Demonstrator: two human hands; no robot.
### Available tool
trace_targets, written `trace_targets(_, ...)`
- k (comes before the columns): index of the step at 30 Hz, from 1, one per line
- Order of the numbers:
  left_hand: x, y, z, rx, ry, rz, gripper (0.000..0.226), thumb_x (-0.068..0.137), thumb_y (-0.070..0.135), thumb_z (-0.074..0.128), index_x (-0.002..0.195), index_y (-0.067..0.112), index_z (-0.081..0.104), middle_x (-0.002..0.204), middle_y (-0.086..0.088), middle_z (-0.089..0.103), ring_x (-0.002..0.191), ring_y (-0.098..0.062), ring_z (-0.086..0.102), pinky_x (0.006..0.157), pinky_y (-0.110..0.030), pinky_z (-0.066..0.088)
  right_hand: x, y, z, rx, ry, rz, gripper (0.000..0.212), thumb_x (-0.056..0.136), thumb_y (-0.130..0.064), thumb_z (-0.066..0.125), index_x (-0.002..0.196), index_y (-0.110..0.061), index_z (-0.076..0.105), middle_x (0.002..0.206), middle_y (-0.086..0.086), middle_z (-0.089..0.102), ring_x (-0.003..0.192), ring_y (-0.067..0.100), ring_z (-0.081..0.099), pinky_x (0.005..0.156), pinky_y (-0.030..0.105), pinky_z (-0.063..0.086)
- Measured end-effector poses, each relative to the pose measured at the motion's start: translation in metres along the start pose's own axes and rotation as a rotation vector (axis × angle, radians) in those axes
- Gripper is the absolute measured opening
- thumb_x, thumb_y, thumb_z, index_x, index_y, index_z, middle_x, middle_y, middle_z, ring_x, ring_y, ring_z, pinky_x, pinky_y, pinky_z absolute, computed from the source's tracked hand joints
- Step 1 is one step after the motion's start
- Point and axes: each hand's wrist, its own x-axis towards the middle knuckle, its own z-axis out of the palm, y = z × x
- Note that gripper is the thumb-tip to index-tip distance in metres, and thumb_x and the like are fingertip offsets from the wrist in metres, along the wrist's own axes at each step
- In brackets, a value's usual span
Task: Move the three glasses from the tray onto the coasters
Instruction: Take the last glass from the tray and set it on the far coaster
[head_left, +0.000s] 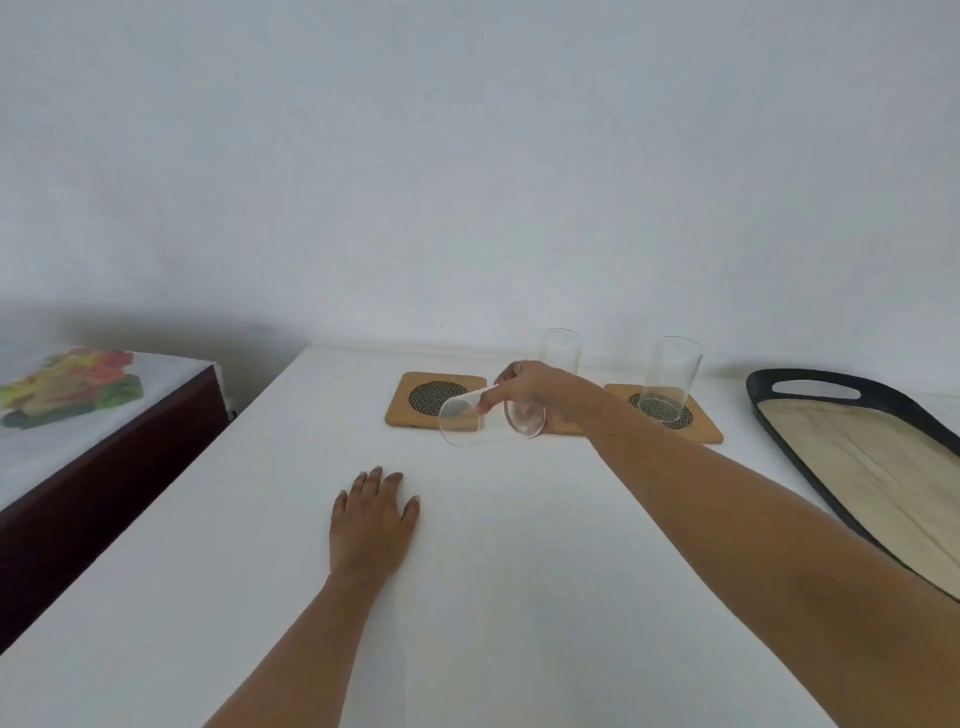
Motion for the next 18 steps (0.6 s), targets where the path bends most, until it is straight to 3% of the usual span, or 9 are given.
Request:
trace_targets(2,0.005,-0.003,-0.001,-0.001,0.003,-0.007,0.050,0.097,0.043,0.033,0.142,0.024,0.032,0.156,0.000,0.024,0.146,-0.016,0.017,0.120,-0.038,0.012,0.006,-0.018,0.000,-0.202,0.055,-0.077,0.051,0.064,-0.025,0.079,0.109,-0.017,0.056,0.107,0.004,0.051,0.086,0.023,0.052,0.062,0.027,0.049)
trace_targets(5,0.011,-0.005,-0.002,-0.009,0.005,-0.018,0.050,0.096,0.043,0.033,0.142,0.023,0.032,0.156,-0.002,0.024,0.146,-0.016,0.016,0.120,-0.039,0.012,0.016,-0.040,0.002,-0.293,0.120,-0.139,0.072,0.064,-0.022,0.081,0.126,-0.015,0.046,0.128,0.005,0.039,0.101,0.028,0.050,0.066,0.033,0.050)
trace_targets(8,0.015,-0.006,-0.001,0.016,0.012,-0.011,0.050,0.097,0.043,0.033,0.142,0.022,0.032,0.156,-0.002,0.025,0.145,-0.017,0.017,0.119,-0.040,0.013,0.029,-0.058,0.004,-0.321,0.138,-0.232,0.068,0.065,-0.018,0.082,0.120,-0.009,0.043,0.120,0.008,0.043,0.098,0.026,0.050,0.056,0.027,0.043)
trace_targets(11,0.016,-0.005,0.000,0.040,0.032,-0.006,0.050,0.097,0.044,0.032,0.142,0.022,0.032,0.155,-0.001,0.026,0.145,-0.017,0.018,0.119,-0.040,0.014,0.044,-0.068,0.010,-0.354,0.194,-0.335,0.059,0.065,-0.017,0.083,0.105,-0.011,0.040,0.108,0.005,0.045,0.094,0.020,0.044,0.072,0.030,0.042)
trace_targets(14,0.016,-0.004,0.001,0.047,0.043,-0.002,0.050,0.097,0.043,0.031,0.142,0.022,0.031,0.155,-0.001,0.027,0.145,-0.017,0.018,0.119,-0.040,0.014,0.063,-0.069,0.018,-0.342,0.254,-0.411,0.062,0.069,-0.017,0.080,0.117,-0.002,0.045,0.122,0.011,0.052,0.106,0.026,0.051,0.086,0.034,0.044)
trace_targets(18,0.016,-0.004,0.002,0.056,0.054,0.004,0.050,0.097,0.043,0.030,0.142,0.021,0.031,0.155,-0.002,0.027,0.145,-0.017,0.018,0.119,-0.040,0.014,0.084,-0.067,0.028,-0.340,0.322,-0.487,0.063,0.075,-0.017,0.076,0.126,0.000,0.043,0.129,0.018,0.053,0.116,0.031,0.051,0.089,0.031,0.042)
